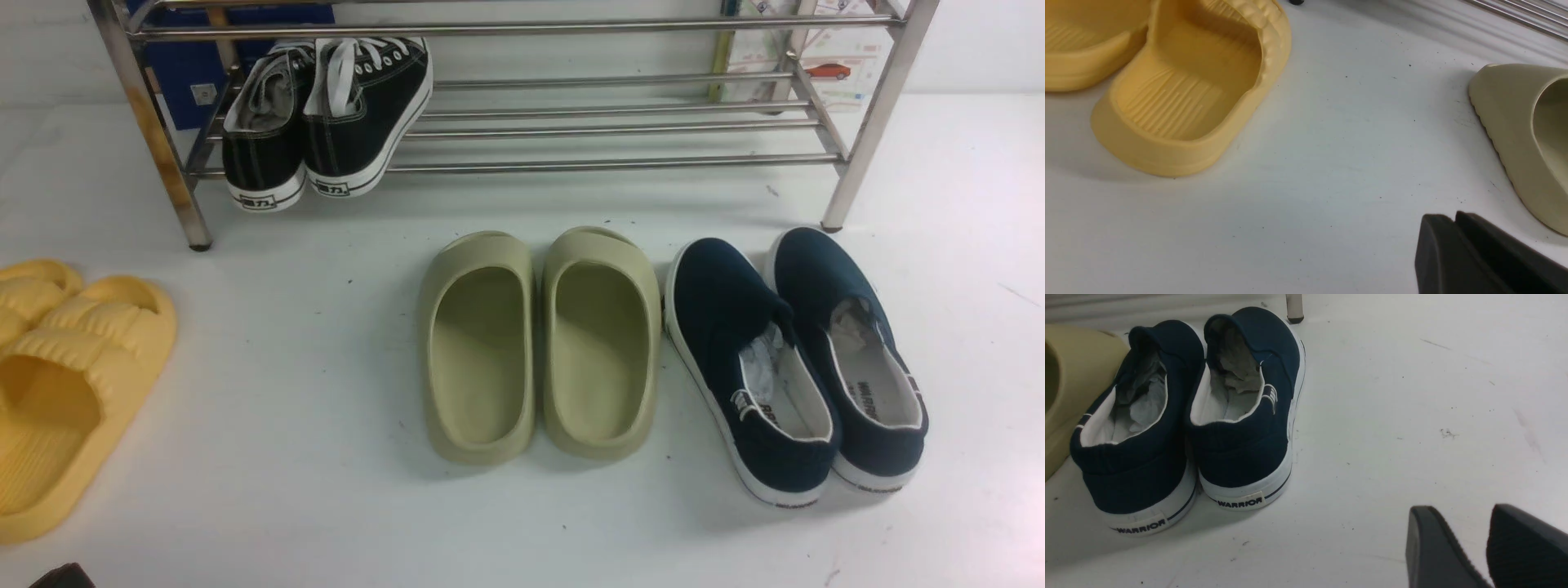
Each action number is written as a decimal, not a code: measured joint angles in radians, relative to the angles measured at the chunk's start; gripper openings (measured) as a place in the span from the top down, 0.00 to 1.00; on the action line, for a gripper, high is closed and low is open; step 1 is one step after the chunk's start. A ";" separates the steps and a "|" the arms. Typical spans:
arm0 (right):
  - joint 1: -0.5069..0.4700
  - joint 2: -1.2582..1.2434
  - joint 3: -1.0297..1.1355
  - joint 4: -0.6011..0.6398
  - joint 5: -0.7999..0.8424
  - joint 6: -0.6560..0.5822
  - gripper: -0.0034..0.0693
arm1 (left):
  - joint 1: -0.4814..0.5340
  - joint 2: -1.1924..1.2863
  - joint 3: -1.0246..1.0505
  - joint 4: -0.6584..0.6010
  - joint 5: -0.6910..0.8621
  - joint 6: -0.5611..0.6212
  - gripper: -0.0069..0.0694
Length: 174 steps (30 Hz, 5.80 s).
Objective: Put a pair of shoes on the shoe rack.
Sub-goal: Use the right arm to grab the shoe closest to it, then use the right arm to put a shoe into the shoe rack
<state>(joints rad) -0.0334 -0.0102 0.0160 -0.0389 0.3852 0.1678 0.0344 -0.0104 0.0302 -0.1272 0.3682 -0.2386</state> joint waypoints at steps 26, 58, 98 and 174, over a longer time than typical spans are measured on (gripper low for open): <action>0.000 0.000 0.000 -0.005 0.000 0.000 0.62 | 0.000 0.000 0.000 0.000 0.000 0.000 0.80; 0.000 0.001 -0.060 0.554 0.017 0.148 0.63 | 0.000 0.000 0.000 0.000 0.000 0.001 0.79; 0.587 1.597 -1.255 0.010 0.706 -0.152 0.48 | 0.000 0.000 0.000 0.000 -0.001 0.001 0.74; 0.524 2.126 -2.088 -0.074 0.883 -0.174 0.88 | 0.000 0.000 0.000 0.000 -0.001 0.001 0.67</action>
<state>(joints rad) 0.4905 2.1161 -2.0724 -0.1133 1.2680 -0.0063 0.0344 -0.0104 0.0302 -0.1272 0.3674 -0.2378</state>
